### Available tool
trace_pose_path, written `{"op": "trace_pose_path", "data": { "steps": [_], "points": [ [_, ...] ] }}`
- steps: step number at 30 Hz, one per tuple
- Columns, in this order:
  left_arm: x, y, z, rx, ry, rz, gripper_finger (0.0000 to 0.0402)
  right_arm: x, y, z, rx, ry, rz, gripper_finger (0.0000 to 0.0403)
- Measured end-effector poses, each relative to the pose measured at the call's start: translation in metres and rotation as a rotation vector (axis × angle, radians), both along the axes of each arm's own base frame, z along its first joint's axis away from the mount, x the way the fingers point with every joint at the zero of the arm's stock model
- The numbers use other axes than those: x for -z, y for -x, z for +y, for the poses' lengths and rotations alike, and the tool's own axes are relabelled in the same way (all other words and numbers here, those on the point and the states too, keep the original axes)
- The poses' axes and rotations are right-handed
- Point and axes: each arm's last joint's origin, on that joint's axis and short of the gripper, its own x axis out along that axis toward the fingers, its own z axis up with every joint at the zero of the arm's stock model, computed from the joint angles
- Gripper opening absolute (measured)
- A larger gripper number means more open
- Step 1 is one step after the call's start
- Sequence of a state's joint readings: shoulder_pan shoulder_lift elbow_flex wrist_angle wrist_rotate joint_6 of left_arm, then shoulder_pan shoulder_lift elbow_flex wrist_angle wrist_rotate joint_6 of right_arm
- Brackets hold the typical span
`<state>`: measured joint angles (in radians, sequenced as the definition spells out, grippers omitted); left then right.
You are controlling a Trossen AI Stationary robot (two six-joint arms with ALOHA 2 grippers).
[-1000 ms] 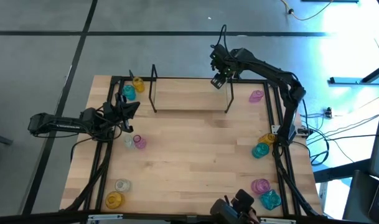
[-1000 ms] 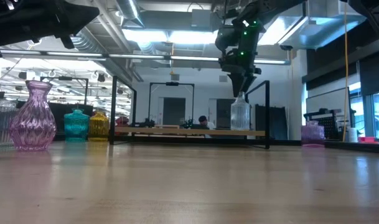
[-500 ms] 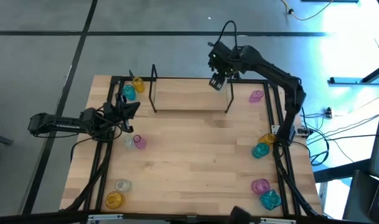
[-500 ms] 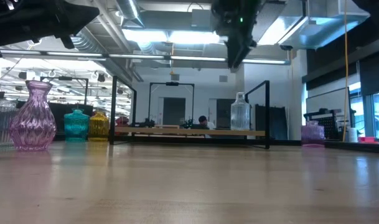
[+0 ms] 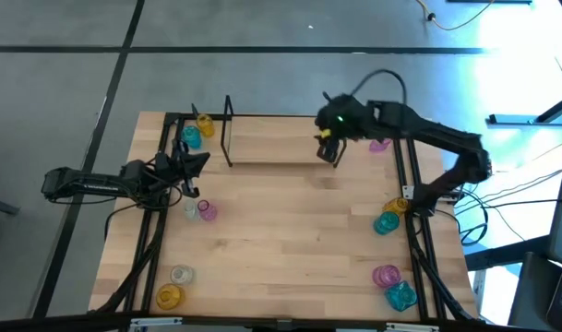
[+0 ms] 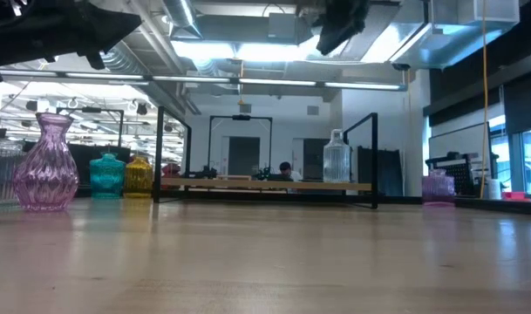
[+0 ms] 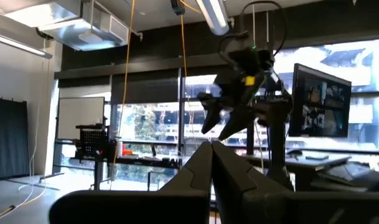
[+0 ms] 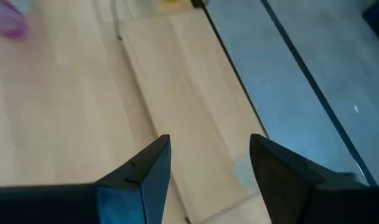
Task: Sort vases onto shelf
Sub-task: Put the top transparent vase aligned with the other transparent vase on the shelf
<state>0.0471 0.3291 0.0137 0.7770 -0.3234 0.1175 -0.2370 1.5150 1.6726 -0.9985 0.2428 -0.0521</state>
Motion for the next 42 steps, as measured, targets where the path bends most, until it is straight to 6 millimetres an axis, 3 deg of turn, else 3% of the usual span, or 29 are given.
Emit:
{"op": "trace_pose_path", "data": {
  "steps": [9,15,27,34,42],
  "points": [
    [-0.004,-0.005,0.0,-0.008,0.008,0.1,0.0001,0.039,0.032,0.03,-0.099,0.002,-0.119,0.0204],
    [-0.01,-0.012,0.001,-0.008,0.013,0.184,0.0001,0.069,0.037,0.051,-0.196,-0.035,-0.22,0.0204],
    [-0.061,-0.025,0.0,-0.033,0.149,0.543,0.0001,0.124,0.031,0.088,-0.417,-0.023,-0.389,0.0204],
    [-0.111,-0.019,-0.005,-0.006,0.281,0.732,0.0001,0.134,0.034,0.094,-0.5,-0.048,-0.373,0.0204],
    [-0.15,-0.012,-0.011,-0.015,0.414,0.94,0.0001,0.124,0.032,0.098,-0.669,-0.039,-0.477,0.0204]
  ]
}}
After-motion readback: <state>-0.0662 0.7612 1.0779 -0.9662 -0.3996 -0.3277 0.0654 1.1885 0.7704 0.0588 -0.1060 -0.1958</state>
